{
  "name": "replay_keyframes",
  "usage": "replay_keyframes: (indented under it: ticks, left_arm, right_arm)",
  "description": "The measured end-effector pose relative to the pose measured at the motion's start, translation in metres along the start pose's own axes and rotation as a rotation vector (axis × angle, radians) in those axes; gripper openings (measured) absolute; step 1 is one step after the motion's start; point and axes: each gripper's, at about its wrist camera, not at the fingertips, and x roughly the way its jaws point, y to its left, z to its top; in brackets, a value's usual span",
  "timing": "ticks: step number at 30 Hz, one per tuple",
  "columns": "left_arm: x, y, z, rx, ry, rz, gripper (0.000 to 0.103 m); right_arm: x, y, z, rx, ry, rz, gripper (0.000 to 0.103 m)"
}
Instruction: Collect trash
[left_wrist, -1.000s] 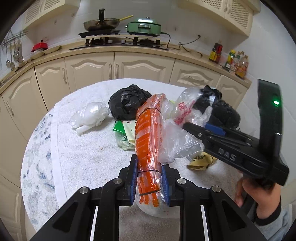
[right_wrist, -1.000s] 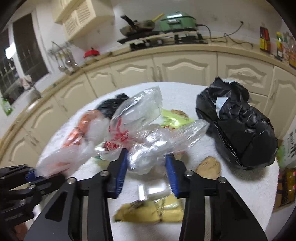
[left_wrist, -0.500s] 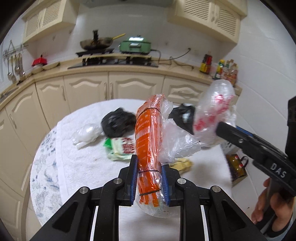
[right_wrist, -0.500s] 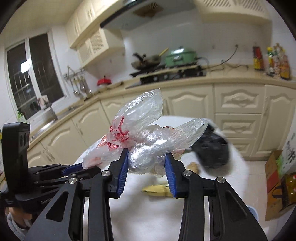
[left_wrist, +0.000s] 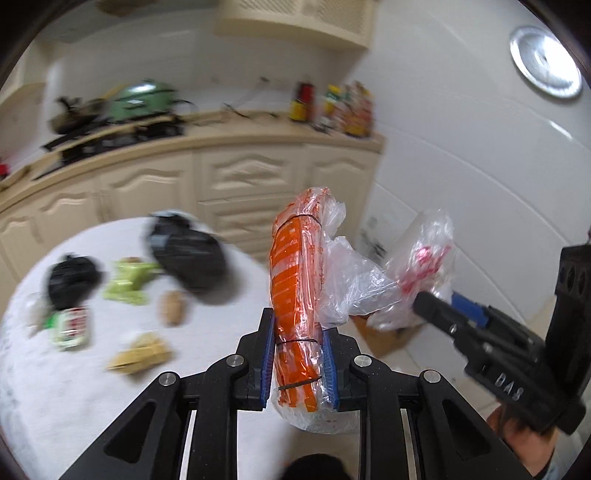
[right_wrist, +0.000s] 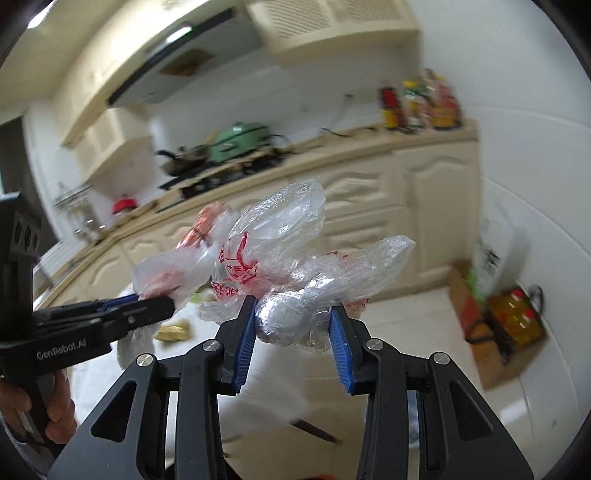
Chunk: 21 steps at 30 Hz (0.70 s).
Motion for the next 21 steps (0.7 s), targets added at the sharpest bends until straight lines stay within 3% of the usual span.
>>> replay_keyframes:
  ticks: [4,10,21]
  left_arm:
    - [0.059,-0.045,0.014,0.061,0.078,-0.044,0.019]
    - [0.148,-0.093,0.021,0.124,0.212,-0.079,0.019]
    - [0.279,-0.122,0.038,0.155,0.355,-0.054,0.02]
  right_arm:
    - [-0.002,-0.056,-0.013,0.065,0.028,-0.095,0.038]
    - [0.016,-0.128,-0.034,0.169,0.091,-0.158,0.038]
    - [0.062,-0.196,-0.059,0.272,0.17,-0.186,0.038]
